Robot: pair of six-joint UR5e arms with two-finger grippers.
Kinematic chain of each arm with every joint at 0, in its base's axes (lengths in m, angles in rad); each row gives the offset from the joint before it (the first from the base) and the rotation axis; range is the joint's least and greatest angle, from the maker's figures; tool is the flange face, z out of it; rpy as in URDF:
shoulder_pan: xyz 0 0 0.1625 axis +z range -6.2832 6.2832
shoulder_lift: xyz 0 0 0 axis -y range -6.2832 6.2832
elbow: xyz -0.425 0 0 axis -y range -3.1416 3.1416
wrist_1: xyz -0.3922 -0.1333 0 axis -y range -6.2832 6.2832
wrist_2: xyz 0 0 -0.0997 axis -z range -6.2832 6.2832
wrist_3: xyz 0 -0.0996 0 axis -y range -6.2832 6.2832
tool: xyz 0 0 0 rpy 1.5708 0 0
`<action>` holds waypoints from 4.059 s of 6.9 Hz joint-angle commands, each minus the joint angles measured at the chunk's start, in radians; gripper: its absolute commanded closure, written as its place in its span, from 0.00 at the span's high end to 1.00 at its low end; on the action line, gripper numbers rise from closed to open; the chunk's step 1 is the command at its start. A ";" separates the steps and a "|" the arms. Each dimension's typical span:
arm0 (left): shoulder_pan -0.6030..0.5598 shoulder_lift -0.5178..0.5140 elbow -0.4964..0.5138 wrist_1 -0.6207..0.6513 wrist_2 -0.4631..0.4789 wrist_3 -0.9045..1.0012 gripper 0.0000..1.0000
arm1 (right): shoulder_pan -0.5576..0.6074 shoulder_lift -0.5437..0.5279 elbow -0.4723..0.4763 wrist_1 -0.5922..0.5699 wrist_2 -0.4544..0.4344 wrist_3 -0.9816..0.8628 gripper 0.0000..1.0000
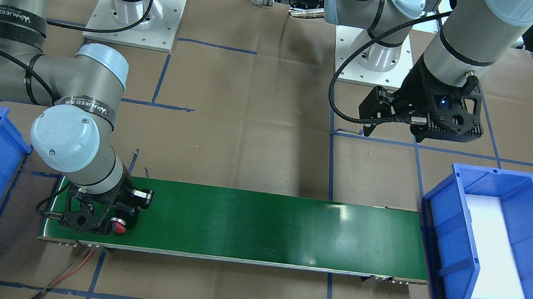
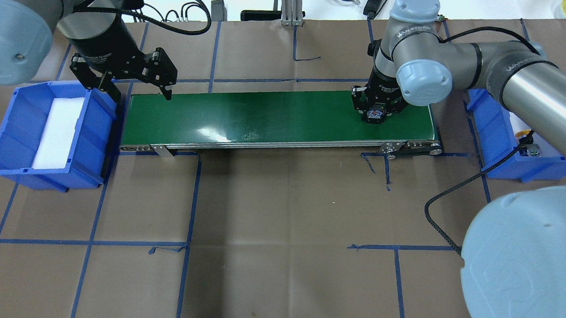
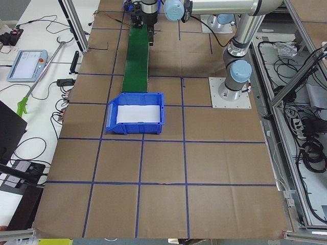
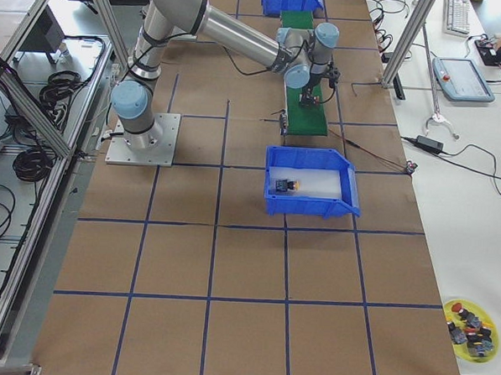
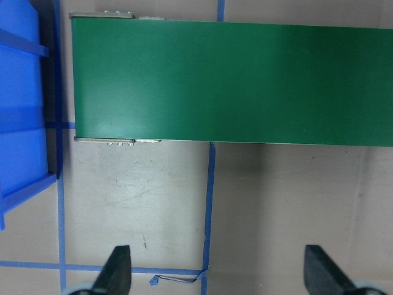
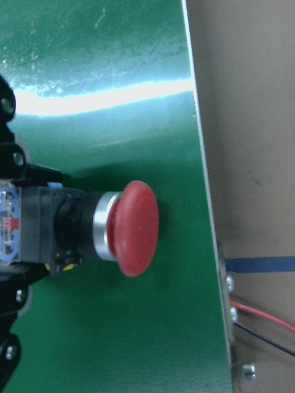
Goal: Transport two buttons from left to right
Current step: 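Lift the red button with the right gripper and carry it over the bin, then lower the red button into the bin beside the yellow button and release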
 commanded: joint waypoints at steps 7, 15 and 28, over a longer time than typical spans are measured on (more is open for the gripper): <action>0.000 0.002 0.000 0.000 0.000 0.001 1.00 | -0.467 -0.141 -0.262 0.304 -0.108 -0.726 0.04; 0.000 -0.002 0.000 0.000 0.000 -0.001 1.00 | -0.557 0.048 -0.072 -0.070 -0.097 -0.829 0.04; 0.000 0.000 0.000 0.000 -0.002 -0.001 1.00 | -0.522 0.012 -0.096 -0.052 -0.065 -0.815 0.99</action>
